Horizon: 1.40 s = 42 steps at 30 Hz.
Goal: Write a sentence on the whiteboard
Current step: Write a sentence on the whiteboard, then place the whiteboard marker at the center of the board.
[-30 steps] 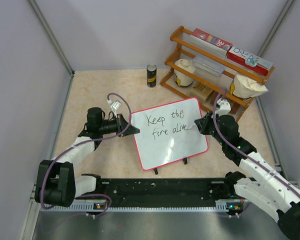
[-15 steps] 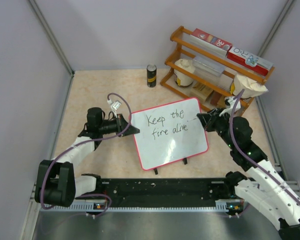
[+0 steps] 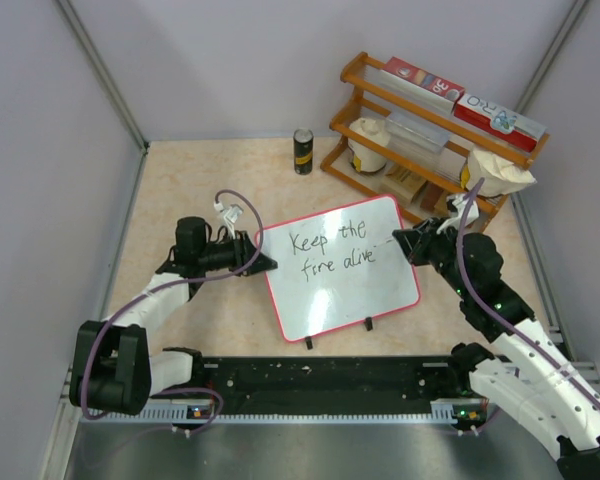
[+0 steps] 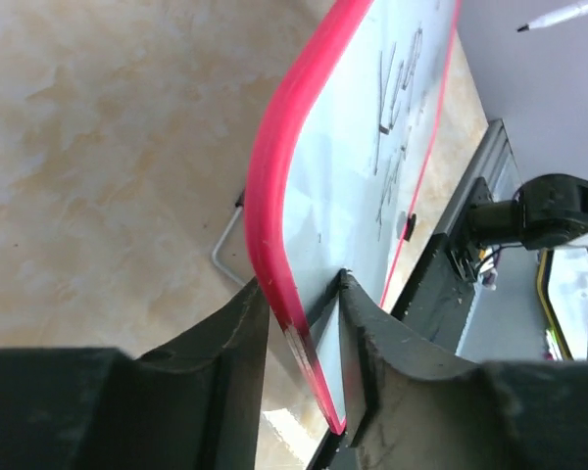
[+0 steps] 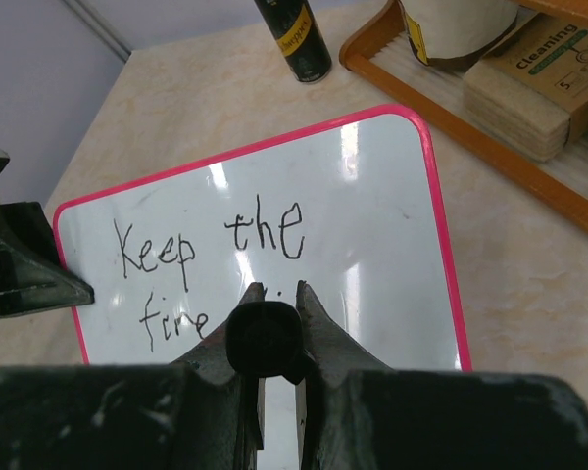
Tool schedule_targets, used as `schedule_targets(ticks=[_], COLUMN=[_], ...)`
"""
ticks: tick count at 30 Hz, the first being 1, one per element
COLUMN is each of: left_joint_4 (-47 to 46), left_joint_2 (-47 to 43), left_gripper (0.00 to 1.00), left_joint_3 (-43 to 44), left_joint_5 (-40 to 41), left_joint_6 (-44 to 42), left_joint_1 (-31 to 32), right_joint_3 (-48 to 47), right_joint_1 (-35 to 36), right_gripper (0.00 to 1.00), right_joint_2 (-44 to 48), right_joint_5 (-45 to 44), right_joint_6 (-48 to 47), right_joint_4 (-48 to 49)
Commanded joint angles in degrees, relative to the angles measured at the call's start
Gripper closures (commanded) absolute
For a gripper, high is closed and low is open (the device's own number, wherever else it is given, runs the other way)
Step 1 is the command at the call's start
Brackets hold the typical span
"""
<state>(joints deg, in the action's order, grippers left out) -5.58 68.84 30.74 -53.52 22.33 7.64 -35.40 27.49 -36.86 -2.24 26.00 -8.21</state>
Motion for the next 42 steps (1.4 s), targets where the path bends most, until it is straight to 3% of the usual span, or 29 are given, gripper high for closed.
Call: schedule_targets(ticks=[1, 7, 17, 25, 36, 42], left_joint_4=[2.5, 2.6, 4.4, 10.0, 12.9, 14.1], left_joint_2=[-1.6, -4.8, -10.7, -16.3, -20.8, -21.9], left_gripper=[0.57, 0.24, 0.01, 0.01, 0.01, 0.01], left_joint_3=[-0.4, -0.6, -0.1, 4.1, 8.7, 11.0], left_joint_5=[6.6, 8.3, 11.9, 15.9, 15.9, 15.5], left_joint_6=[-5.5, -5.5, -4.2, -4.7, -5.4, -5.7], left_joint_1=[-0.2, -0.2, -0.2, -0.3, -0.3, -0.3], right_joint_3=[-2.2, -2.7, -3.9, -6.1, -4.3, -0.1], right_joint_1=[-0.7, -0.8, -0.7, -2.2, -16.7, -17.6], right_gripper=[1.0, 1.0, 1.0, 1.0, 1.0, 1.0], right_joint_2=[0.5, 0.6, 0.5, 0.4, 2.2, 4.2], right_joint_5=[0.3, 0.6, 0.7, 2.1, 21.0, 24.6], right_joint_6=[-0.9, -0.9, -1.2, -0.3, 3.4, 5.7], right_joint_4=[0.6, -0.2, -2.3, -6.2, -23.1, -29.9])
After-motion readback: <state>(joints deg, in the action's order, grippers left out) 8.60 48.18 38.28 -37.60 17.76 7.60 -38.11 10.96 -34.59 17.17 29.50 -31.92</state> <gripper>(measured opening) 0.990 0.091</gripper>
